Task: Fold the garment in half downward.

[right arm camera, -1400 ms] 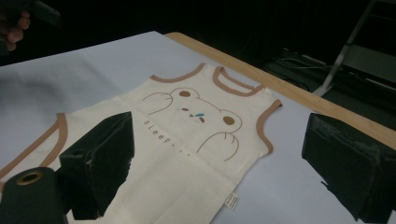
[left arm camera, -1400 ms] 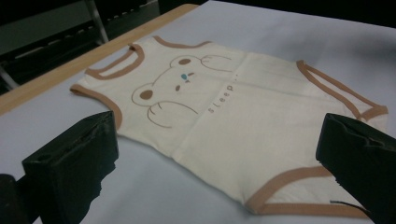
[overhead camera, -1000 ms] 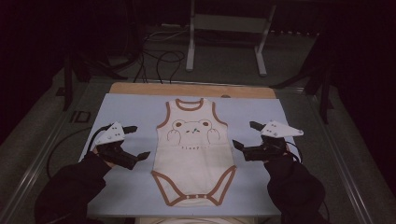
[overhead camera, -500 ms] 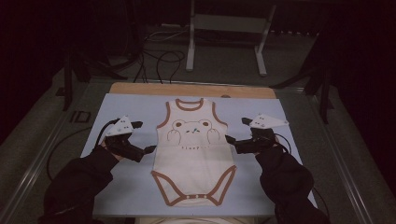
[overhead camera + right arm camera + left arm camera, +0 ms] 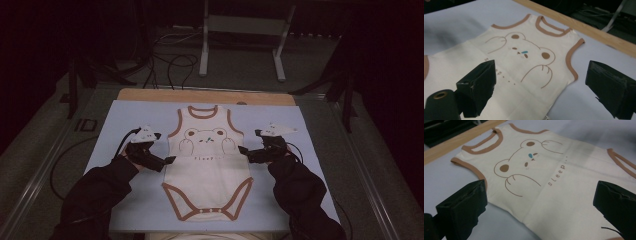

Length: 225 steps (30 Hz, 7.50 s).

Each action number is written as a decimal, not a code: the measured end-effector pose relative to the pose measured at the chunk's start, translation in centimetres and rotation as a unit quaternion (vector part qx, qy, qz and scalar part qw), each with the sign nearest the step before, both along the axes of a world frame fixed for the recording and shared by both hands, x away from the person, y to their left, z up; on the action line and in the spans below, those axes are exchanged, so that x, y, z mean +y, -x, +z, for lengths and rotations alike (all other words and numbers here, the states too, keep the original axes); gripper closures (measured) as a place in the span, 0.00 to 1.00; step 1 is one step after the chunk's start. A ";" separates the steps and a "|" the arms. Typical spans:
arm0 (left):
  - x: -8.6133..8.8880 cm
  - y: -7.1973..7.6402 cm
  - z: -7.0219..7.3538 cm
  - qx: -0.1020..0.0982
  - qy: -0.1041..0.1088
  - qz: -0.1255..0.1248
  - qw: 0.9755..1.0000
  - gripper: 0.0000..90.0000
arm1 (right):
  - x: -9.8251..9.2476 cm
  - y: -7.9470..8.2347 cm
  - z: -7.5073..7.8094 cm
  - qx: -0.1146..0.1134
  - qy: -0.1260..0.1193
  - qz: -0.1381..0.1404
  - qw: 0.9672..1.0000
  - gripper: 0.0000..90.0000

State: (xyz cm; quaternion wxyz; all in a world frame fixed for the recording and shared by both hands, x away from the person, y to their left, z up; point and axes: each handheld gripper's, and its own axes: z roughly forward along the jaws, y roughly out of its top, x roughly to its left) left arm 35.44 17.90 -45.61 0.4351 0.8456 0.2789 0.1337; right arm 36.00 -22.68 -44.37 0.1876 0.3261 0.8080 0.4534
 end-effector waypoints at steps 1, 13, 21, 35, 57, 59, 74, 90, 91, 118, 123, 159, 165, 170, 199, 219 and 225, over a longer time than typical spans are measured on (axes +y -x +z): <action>-0.2 -0.2 -0.2 0.002 -0.002 0.005 1.000 0.00 | -0.1 -0.2 -0.2 0.003 0.002 0.000 1.000 0.11; -1.3 -1.5 -2.2 0.018 -0.033 0.024 0.999 0.00 | 0.0 -2.0 -2.9 0.041 0.022 -0.008 0.999 0.12; -1.5 -2.3 -3.4 0.054 -0.043 0.023 0.997 0.00 | 0.1 -2.9 -4.1 0.068 0.025 -0.011 0.997 0.12; -1.8 -3.0 -4.7 0.094 -0.077 0.048 0.991 0.05 | 0.2 -4.5 -5.9 0.115 0.061 -0.041 0.991 0.24; -2.1 -4.4 -5.7 0.104 -0.099 0.108 0.984 0.53 | 1.7 -5.2 -6.8 0.139 0.122 -0.034 0.982 0.79; -2.2 -4.5 -5.8 0.105 -0.095 0.113 0.983 0.54 | 1.9 -5.1 -6.8 0.139 0.127 -0.027 0.982 0.84; -3.2 -4.8 -5.6 0.130 -0.081 0.102 0.983 0.97 | 2.4 -5.0 -6.7 0.134 0.139 -0.010 0.981 0.99; -2.5 -4.8 -4.3 0.128 -0.073 0.079 0.986 0.99 | 1.8 -4.9 -5.3 0.128 0.124 -0.004 0.984 1.00; -2.5 -4.8 -4.2 0.127 -0.073 0.076 0.986 0.99 | 1.7 -4.9 -5.1 0.127 0.122 -0.004 0.984 1.00; -1.9 -3.3 -1.5 0.108 -0.055 0.049 0.991 0.99 | 1.2 -2.6 -2.3 0.097 0.106 0.007 0.990 1.00; -1.9 -2.5 -1.5 0.112 -0.050 0.041 0.992 0.99 | 0.8 -1.7 -2.1 0.094 0.099 0.011 0.991 1.00; -1.4 5.5 -0.7 0.075 -0.070 -0.039 0.994 0.99 | -0.2 7.0 -1.5 0.087 0.075 0.054 0.992 1.00; -0.8 6.8 -0.9 0.074 -0.062 -0.049 0.994 0.99 | -0.6 9.4 -1.3 0.089 0.060 0.060 0.992 1.00; -0.7 7.4 -1.4 0.080 -0.066 -0.051 0.993 0.99 | -0.4 10.9 -1.8 0.097 0.059 0.067 0.991 1.00; -1.4 11.1 -5.2 0.111 -0.093 -0.095 0.985 0.98 | -1.3 13.7 -6.0 0.159 0.069 0.073 0.982 0.99; -1.5 11.2 -5.0 0.116 -0.083 -0.108 0.984 0.68 | -1.4 13.5 -6.5 0.171 0.054 0.081 0.981 0.72; -0.8 10.9 -3.8 0.105 -0.059 -0.097 0.988 0.50 | -1.8 13.5 -5.4 0.146 0.047 0.083 0.985 0.47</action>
